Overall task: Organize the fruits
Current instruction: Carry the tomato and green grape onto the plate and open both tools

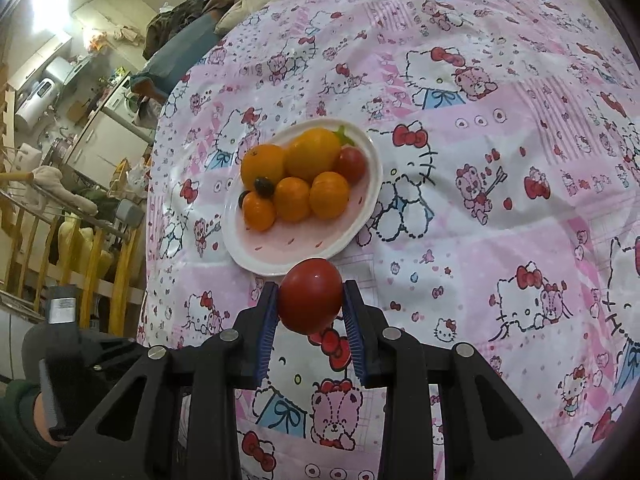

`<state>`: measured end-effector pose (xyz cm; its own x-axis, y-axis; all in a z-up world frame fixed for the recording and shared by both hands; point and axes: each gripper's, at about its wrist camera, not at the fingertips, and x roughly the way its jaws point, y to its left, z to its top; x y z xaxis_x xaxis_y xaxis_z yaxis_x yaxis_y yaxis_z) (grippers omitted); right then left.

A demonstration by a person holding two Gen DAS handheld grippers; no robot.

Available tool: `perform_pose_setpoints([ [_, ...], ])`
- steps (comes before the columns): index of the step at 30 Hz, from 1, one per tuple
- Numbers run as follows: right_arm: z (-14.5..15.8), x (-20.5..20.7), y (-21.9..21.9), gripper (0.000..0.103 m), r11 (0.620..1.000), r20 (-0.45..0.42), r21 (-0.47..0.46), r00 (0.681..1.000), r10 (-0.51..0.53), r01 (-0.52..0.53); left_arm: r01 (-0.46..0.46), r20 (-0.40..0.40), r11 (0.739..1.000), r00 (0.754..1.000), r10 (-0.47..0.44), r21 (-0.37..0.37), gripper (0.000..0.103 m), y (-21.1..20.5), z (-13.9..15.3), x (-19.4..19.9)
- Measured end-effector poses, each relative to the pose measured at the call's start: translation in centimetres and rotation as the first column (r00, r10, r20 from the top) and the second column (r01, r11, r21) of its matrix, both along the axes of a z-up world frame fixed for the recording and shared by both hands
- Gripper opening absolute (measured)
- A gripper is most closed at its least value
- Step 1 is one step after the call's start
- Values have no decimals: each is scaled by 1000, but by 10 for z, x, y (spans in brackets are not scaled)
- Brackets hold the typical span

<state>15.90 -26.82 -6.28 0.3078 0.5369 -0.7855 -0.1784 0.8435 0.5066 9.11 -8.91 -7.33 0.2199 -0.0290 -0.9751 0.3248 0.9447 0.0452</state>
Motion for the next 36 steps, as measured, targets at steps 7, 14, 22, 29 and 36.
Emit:
perform_pose_setpoints([
  [7,9,-2,-9,34,1000,29,20,999,-19,19,-70,93,997,993,73,-34,23,4,33,28],
  [14,19,-2,-25,34,998,55,28,996,-65,63,-111,144,991,982,121,-74,23,14,48,52],
  [22,28,5,-37,34,996,90,35,992,-84,81,-96,189,994,976,104,-50,23,7,57,83],
  [29,23,38,-44,34,993,64,64,992,-105,101,-114,158,992,980,121,-57,23,0,38,102],
  [36,1,68,-33,34,993,2,77,996,-86,86,-120,99,990,987,127,-70,23,-14,1,121],
])
